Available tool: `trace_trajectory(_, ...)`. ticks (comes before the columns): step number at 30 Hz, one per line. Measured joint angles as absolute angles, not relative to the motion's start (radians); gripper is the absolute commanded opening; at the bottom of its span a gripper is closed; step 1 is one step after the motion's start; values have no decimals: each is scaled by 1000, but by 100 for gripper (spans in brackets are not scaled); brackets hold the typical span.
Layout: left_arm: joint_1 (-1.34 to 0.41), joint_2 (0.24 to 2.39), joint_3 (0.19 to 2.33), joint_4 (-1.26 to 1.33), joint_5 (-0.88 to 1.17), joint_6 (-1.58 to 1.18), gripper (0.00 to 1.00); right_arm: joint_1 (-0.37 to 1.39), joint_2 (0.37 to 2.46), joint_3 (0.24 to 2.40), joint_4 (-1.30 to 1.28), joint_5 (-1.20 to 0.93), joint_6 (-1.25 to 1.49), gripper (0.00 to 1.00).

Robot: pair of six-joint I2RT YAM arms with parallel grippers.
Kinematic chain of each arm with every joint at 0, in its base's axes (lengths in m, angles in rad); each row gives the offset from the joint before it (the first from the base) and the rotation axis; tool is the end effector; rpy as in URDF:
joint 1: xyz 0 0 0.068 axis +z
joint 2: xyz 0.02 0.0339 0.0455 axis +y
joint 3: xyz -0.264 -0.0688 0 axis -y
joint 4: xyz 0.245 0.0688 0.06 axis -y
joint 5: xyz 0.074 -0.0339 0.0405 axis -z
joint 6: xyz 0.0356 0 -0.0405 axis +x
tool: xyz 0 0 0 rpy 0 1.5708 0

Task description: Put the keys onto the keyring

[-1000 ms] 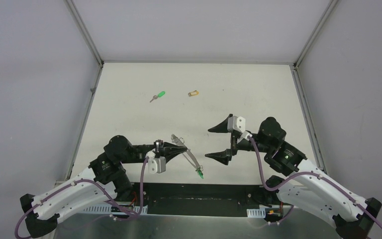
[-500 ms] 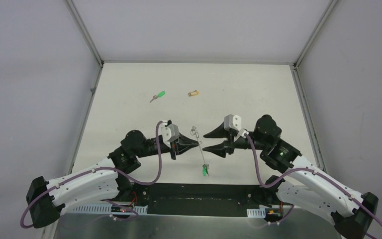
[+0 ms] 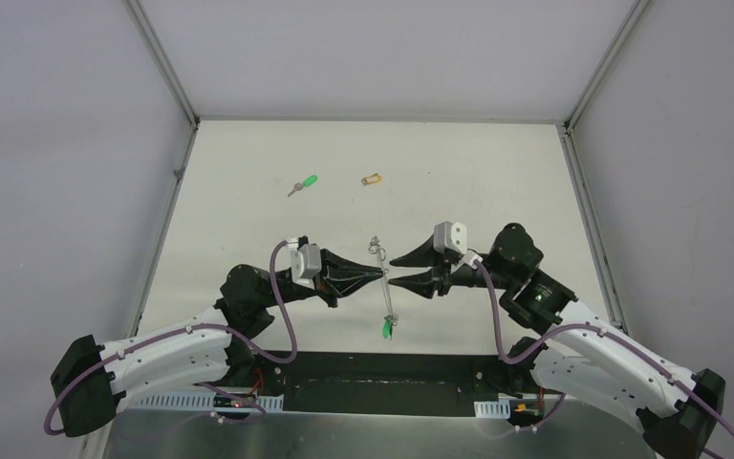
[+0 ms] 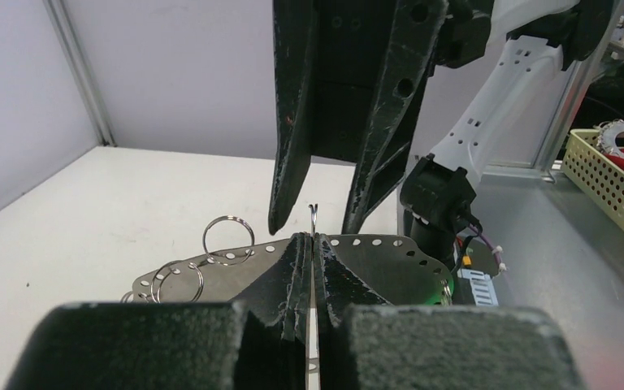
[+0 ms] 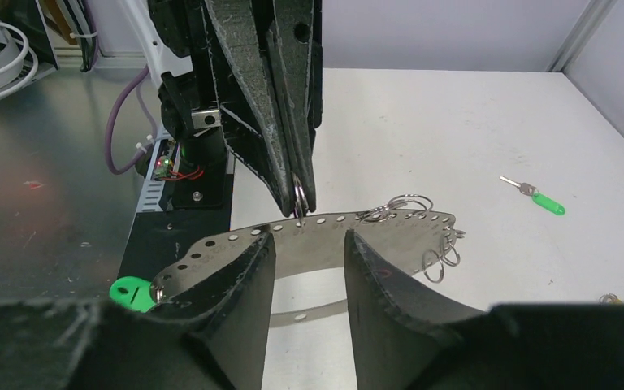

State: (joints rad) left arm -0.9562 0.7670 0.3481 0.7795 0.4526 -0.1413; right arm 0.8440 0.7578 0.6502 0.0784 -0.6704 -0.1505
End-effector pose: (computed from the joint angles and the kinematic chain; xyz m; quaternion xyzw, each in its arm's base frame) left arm 0.0895 -0.1539 0.2893 0.3891 0.4358 -0.5270 0.6172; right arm 0.1032 0.1493 0.3253 -0.5246 0.4861 0.4455 0.5386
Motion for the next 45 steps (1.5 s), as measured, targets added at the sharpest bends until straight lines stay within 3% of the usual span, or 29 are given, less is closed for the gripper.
trace_trajectory(7,-956,764,348,791,475,-138,0,844,786,650,133,-678,-117,28)
trace_trajectory(14,-957,750,348,781,474,-130,0,844,793,650,187,-711,-86,27)
trace_trajectory(29,-956,740,348,768,472,-116,0,844,836,643,274,-765,-24,0)
trace_trajectory(32,-956,735,348,760,472,-116,0,842,840,643,279,-768,-22,0)
trace_trajectory(38,-956,704,348,707,462,-101,37,845,840,643,239,-769,-31,0)
trace_trajectory(41,-957,660,353,648,451,-85,44,845,841,646,158,-748,-57,0)
trace_trajectory(45,-957,599,408,471,444,-27,46,845,845,678,7,-719,-102,0)
